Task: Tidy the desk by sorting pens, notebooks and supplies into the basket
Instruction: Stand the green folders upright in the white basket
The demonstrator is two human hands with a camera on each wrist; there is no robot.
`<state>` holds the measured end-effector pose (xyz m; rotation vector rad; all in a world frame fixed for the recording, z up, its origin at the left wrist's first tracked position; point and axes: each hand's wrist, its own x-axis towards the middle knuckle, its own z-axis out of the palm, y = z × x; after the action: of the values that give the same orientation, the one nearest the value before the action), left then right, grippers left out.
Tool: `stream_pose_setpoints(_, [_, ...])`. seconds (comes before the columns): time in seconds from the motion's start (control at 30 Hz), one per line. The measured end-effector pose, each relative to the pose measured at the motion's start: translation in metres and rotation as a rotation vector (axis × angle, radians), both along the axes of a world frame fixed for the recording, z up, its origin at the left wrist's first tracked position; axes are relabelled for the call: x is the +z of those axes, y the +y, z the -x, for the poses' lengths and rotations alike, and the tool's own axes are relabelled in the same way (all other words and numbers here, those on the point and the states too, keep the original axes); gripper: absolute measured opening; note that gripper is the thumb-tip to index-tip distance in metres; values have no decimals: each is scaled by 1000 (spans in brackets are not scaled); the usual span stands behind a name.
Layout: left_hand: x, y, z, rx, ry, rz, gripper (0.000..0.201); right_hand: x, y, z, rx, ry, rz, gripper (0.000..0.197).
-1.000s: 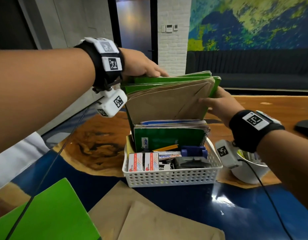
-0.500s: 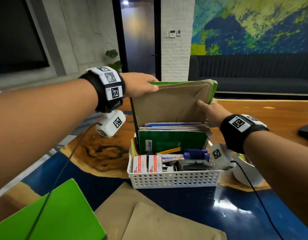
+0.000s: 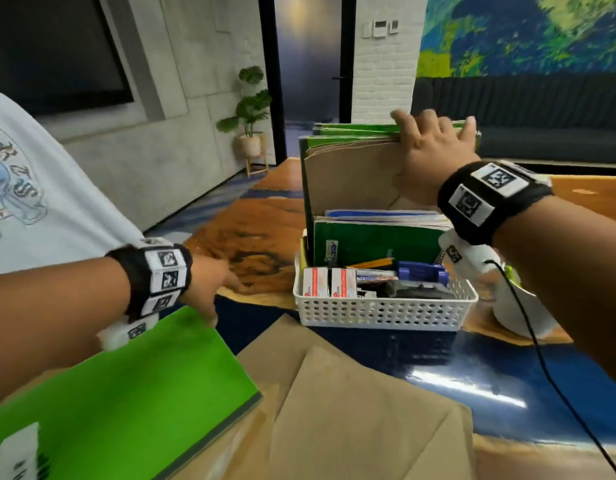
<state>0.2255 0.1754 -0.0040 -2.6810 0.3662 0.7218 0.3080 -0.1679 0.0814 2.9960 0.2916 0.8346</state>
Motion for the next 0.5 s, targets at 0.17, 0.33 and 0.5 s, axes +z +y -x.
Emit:
stream_pose_setpoints(0.17, [-41,8,61,-175,162,128,100,-7,2,3,-44,-19,99,81])
stream_pose_setpoints(0.33, [-36,2,51,-212,64,-83,66,1,2,6,-71,48,116,83])
stream_pose_setpoints(0.5, [34,9,12,-98,-23,230,50,2,5,7,-87,81,118,83])
